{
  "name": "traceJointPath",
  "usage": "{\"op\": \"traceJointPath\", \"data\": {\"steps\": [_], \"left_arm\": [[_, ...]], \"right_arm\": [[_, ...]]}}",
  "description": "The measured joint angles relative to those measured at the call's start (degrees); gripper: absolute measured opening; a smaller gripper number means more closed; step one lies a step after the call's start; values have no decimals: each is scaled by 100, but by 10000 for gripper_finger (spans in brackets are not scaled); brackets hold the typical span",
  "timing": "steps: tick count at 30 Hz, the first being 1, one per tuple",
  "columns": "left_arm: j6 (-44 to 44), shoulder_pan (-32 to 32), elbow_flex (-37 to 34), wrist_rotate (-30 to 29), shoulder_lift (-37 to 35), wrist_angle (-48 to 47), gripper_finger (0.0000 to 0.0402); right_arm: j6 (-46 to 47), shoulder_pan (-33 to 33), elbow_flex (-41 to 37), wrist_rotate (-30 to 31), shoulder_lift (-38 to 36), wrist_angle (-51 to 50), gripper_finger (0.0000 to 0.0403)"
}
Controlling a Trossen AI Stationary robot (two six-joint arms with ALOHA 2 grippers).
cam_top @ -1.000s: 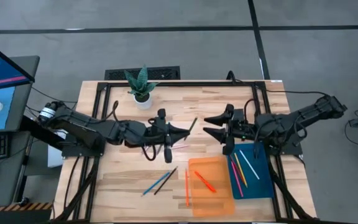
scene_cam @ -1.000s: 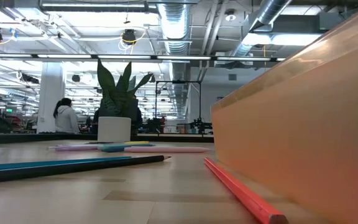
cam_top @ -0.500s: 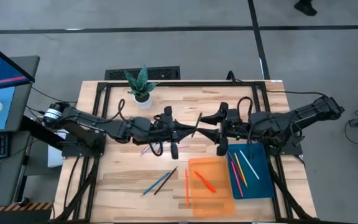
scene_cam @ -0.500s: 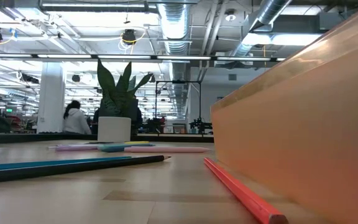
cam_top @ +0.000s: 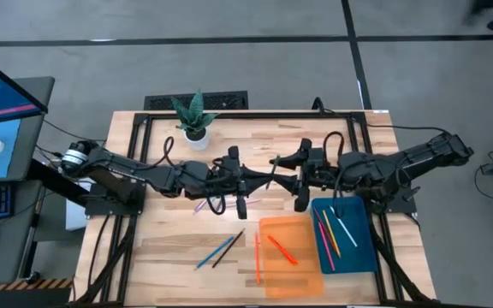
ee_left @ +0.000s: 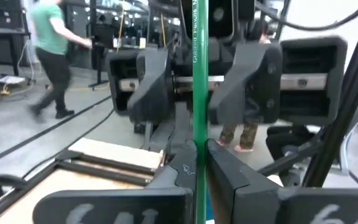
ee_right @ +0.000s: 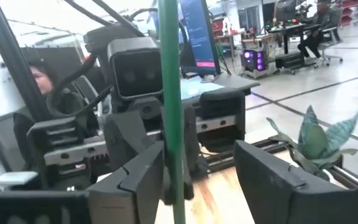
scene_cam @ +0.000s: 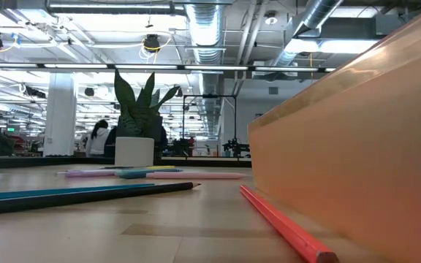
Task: Sort pens & pencils
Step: Put the green pencil into the blue bin
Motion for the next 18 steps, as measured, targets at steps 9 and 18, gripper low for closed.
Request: {"op": "traceJointPath", "data": {"steps": [9, 18], "left_arm": [[0, 20, 0, -2, 63, 8, 3], [-47, 27, 0, -102, 63, -21, 4]], "right_arm": [[0, -12, 0, -82, -3, -6, 110], [196, -38, 0, -26, -21, -19, 24]]}}
